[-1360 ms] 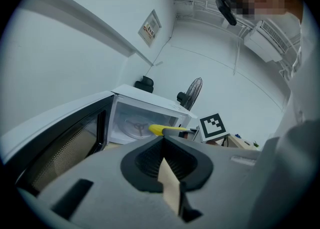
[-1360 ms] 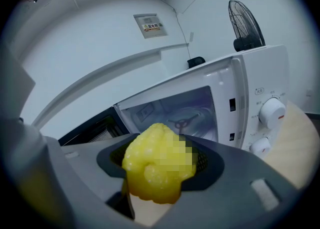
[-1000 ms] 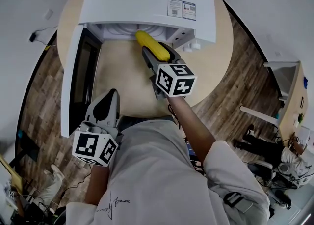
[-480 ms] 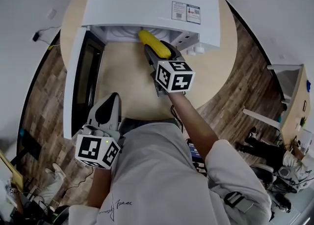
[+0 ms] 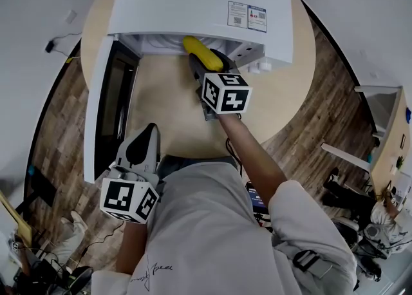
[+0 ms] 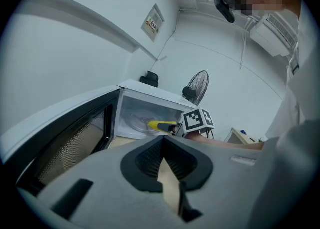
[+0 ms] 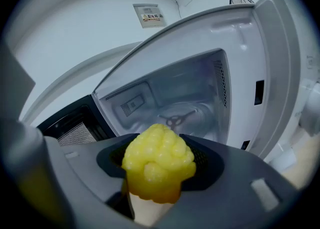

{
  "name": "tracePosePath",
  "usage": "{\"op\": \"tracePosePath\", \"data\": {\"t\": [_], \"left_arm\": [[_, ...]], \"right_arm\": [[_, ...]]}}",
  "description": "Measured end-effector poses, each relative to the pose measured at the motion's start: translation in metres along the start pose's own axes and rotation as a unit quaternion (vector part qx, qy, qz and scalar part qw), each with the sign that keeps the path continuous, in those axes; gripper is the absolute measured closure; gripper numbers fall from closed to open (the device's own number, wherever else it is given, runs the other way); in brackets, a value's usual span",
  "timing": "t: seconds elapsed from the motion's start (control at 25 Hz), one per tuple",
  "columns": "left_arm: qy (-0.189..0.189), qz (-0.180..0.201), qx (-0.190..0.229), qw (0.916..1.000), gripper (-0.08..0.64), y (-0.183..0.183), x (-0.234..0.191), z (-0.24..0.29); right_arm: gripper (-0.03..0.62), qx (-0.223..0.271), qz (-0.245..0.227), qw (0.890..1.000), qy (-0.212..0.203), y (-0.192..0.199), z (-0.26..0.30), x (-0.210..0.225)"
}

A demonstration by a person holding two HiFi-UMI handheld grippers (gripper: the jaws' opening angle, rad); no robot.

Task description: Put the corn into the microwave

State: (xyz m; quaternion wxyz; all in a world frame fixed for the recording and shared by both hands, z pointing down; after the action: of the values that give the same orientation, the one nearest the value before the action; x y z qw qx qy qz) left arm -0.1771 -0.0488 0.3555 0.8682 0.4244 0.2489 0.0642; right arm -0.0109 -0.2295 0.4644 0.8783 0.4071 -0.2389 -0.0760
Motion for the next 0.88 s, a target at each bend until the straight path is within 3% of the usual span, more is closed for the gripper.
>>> {"op": "tracePosePath", "data": {"t": [0.88], "left_arm": [[-0.005, 0.001, -0.021, 0.9998, 0.568, 0.004, 0.000, 0.006]], "right_arm": [[0.331, 0.005, -0.019, 0.999, 0.033, -0.007, 0.037, 0.010]]}}
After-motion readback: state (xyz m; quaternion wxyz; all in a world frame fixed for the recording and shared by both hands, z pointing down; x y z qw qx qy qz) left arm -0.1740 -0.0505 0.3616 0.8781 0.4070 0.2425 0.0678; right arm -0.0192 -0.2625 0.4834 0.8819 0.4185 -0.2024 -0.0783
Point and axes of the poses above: the fingertips, and each gripper's own axes: z forward along the fingers, x to its right, y out of its underside, the point moved 6 cm from there along -z, backward along the fingers, and after that the axes turned 4 degrees about -x, right-handed, at the moved point
